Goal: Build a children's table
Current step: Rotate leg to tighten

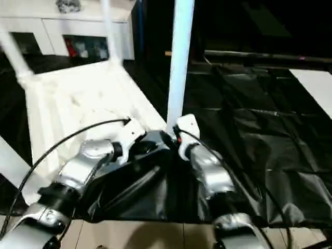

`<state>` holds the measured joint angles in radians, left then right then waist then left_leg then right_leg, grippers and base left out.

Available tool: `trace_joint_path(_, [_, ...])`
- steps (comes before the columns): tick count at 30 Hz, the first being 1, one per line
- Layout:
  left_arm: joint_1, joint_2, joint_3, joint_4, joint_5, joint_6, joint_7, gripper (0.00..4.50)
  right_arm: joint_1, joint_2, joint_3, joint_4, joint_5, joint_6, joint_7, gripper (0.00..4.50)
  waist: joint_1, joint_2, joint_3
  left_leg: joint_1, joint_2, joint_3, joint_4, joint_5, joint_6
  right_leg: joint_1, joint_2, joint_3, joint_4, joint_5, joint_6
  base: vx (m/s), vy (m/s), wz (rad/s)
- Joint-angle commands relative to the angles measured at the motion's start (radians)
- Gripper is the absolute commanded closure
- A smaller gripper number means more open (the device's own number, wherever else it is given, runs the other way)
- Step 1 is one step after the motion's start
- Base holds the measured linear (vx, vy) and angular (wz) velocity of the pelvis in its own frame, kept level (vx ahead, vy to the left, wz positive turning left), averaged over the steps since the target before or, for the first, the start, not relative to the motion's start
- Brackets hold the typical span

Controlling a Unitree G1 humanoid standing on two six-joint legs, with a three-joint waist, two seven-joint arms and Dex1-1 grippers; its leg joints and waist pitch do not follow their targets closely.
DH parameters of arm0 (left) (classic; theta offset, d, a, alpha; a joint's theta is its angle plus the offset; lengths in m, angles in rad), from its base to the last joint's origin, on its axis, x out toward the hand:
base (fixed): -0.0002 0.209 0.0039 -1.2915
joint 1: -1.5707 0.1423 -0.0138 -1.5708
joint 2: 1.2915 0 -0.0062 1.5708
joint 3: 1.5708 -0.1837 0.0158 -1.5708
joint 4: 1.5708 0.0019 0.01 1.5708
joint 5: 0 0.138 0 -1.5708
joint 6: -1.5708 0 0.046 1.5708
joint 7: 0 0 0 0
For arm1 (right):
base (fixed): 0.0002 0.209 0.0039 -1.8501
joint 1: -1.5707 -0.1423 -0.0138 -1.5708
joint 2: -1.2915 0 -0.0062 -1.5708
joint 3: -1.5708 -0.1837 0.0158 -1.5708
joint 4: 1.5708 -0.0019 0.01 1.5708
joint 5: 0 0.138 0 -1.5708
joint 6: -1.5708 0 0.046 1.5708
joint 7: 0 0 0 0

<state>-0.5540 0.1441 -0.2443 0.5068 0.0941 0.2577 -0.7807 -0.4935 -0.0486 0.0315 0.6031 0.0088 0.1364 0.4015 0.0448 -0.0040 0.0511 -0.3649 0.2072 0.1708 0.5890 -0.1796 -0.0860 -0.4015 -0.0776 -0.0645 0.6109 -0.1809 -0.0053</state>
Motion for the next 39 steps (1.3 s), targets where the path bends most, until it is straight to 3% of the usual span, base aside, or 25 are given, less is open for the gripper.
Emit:
trace_joint_path(1, [-0.038, -0.048, -0.053, -0.002, -0.007, -0.033, -0.015, 4.50, -0.009, 0.081, 0.087, -0.020, 0.030, -0.015, 0.115, 1.15, 0.000, 0.004, -0.059, 0.007, 0.015, -0.005, -0.076, -0.292, 0.006, 0.041, -0.054, 0.040, -0.095, -0.344, -0.158, 0.000, 0.000, 0.00])
trace_joint_path(5, [-0.030, -0.013, -0.054, -0.019, -0.025, -0.057, -0.074, 4.50, 0.000, 0.030, 0.095, -0.045, 0.038, -0.018, 0.171, 0.94, -0.003, 0.004, -0.062, 0.003, 0.017, -0.004, -0.076, -0.271, 0.016, 0.046, -0.054, 0.041, -0.088, -0.280, -0.181, 0.000, 0.000, 0.00])
trace_joint_path(6, [-0.019, 0.014, -0.059, -0.034, -0.042, -0.090, -0.134, 4.50, 0.003, -0.010, 0.112, -0.047, 0.020, -0.039, 0.201, 0.71, -0.006, -0.004, -0.063, 0.000, 0.017, -0.002, -0.073, -0.247, 0.026, 0.048, -0.054, 0.041, -0.084, -0.246, -0.192, 0.000, 0.000, 0.00])
trace_joint_path(8, [-0.003, 0.049, -0.064, -0.057, -0.058, -0.114, -0.203, 4.50, 0.011, -0.060, 0.126, -0.054, 0.010, -0.059, 0.266, 0.64, -0.006, 0.001, -0.066, -0.001, 0.017, -0.002, -0.070, -0.219, 0.034, 0.050, -0.056, 0.042, -0.078, -0.207, -0.204, 0.000, 0.000, 0.00])
trace_joint_path(9, [-0.003, 0.050, -0.064, -0.057, -0.058, -0.114, -0.204, 4.50, 0.011, -0.061, 0.126, -0.054, 0.011, -0.059, 0.268, 0.56, -0.004, -0.006, -0.067, 0.000, 0.018, -0.002, -0.069, -0.208, 0.039, 0.051, -0.056, 0.041, -0.077, -0.192, -0.209, 0.000, 0.000, 0.00])
trace_joint_path(12, [0.019, 0.091, -0.061, -0.092, -0.083, -0.111, -0.283, 4.50, 0.025, -0.119, 0.136, -0.080, 0.027, -0.062, 0.393, 0.45, 0.000, 0.000, -0.068, 0.002, 0.020, 0.004, -0.064, -0.164, 0.070, 0.051, -0.054, 0.043, -0.064, -0.090, -0.249, 0.000, 0.000, 0.00])
trace_joint_path(19, [0.040, 0.168, -0.072, -0.123, -0.122, -0.137, -0.428, 4.50, 0.051, -0.214, 0.177, -0.150, 0.075, -0.057, 0.614, 0.45, 0.013, 0.002, -0.064, 0.006, 0.024, 0.004, -0.067, -0.192, 0.071, 0.051, -0.055, 0.044, -0.065, -0.119, -0.255, 0.000, 0.000, 0.00])
trace_joint_path(29, [0.039, 0.217, -0.081, -0.131, -0.156, -0.126, -0.541, 4.50, 0.085, -0.279, 0.234, -0.220, 0.091, -0.037, 0.765, 1.46, 0.027, 0.003, -0.061, 0.011, 0.024, 0.003, -0.072, -0.238, 0.037, 0.048, -0.056, 0.045, -0.075, -0.226, -0.226, 0.000, 0.000, 0.00])
trace_joint_path(39, [0.040, 0.233, -0.092, -0.135, -0.162, -0.122, -0.578, 4.50, 0.109, -0.285, 0.246, -0.253, 0.106, -0.025, 0.790, 1.82, 0.033, 0.007, -0.066, 0.010, 0.025, 0.002, -0.069, -0.208, 0.042, 0.051, -0.054, 0.043, -0.066, -0.149, -0.245, 0.000, 0.000, 0.00])
